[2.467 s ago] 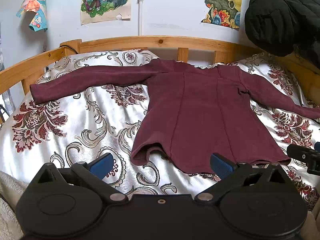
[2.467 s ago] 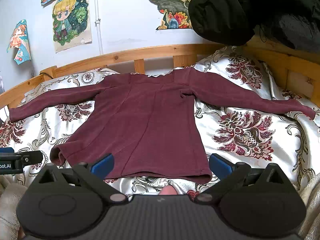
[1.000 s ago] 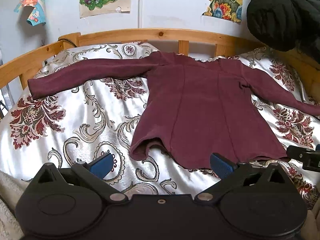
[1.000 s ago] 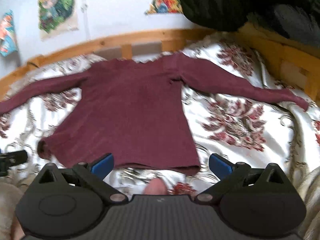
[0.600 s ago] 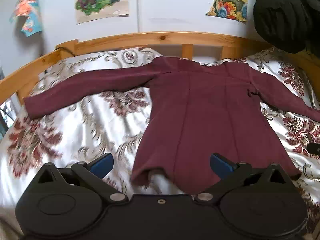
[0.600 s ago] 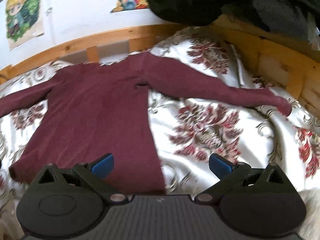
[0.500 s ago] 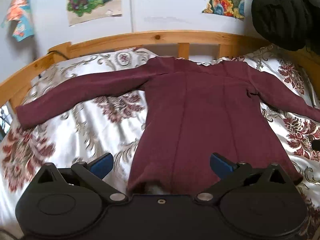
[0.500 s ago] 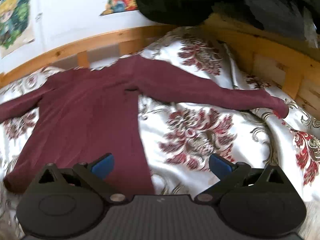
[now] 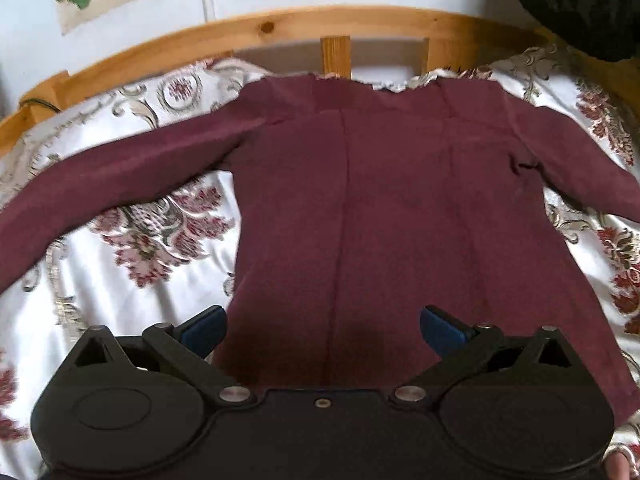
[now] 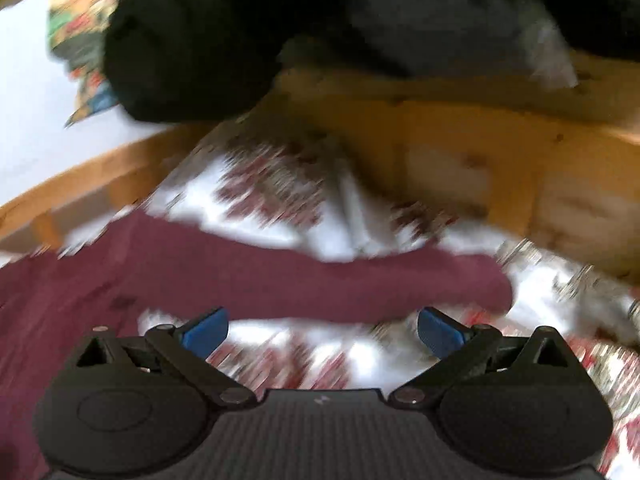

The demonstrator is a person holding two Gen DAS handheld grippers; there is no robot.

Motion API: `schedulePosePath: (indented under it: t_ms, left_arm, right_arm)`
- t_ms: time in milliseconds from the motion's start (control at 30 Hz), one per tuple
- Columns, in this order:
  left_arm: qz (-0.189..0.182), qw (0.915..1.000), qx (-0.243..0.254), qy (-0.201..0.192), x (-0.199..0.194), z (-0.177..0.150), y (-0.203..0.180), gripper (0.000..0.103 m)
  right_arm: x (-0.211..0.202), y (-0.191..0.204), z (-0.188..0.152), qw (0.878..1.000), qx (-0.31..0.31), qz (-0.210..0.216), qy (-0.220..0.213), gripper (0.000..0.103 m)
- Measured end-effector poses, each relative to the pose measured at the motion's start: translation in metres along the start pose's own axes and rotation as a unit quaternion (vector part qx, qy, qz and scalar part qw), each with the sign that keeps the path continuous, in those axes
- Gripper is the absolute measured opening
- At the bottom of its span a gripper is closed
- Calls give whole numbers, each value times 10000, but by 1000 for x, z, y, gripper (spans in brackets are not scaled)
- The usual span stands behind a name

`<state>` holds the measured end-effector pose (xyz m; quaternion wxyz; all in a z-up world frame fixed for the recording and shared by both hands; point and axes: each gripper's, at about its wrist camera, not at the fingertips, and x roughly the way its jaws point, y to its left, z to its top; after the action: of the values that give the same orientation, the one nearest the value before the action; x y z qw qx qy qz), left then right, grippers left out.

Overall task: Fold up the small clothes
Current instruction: 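Move the right tool to the sleeve cuff and close on it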

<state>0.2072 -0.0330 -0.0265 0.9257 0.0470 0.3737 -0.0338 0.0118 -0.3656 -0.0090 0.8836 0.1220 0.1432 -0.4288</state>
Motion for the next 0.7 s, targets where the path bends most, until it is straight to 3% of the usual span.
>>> schedulePosePath:
  t_ms: [133,267,533,700]
  left_arm:
    - [-126,9998,27,143,24,0,2,102]
    - [-191,9994,-33,271,36,-6,9,102]
    - [-405,9968,-408,560,46,-13,22,102]
    - [-437,9959,-565,556,44,-20,25,102]
  right_arm:
    - [17,-22,2,9973,407,-475,-395,103]
    - [35,-46,-7,9911,1225,-472,-239,103]
    - [47,-53,-10,9876,1003,-1176,-287,103]
    - [52,-72,-11,9728,1362,-1871,-134,103]
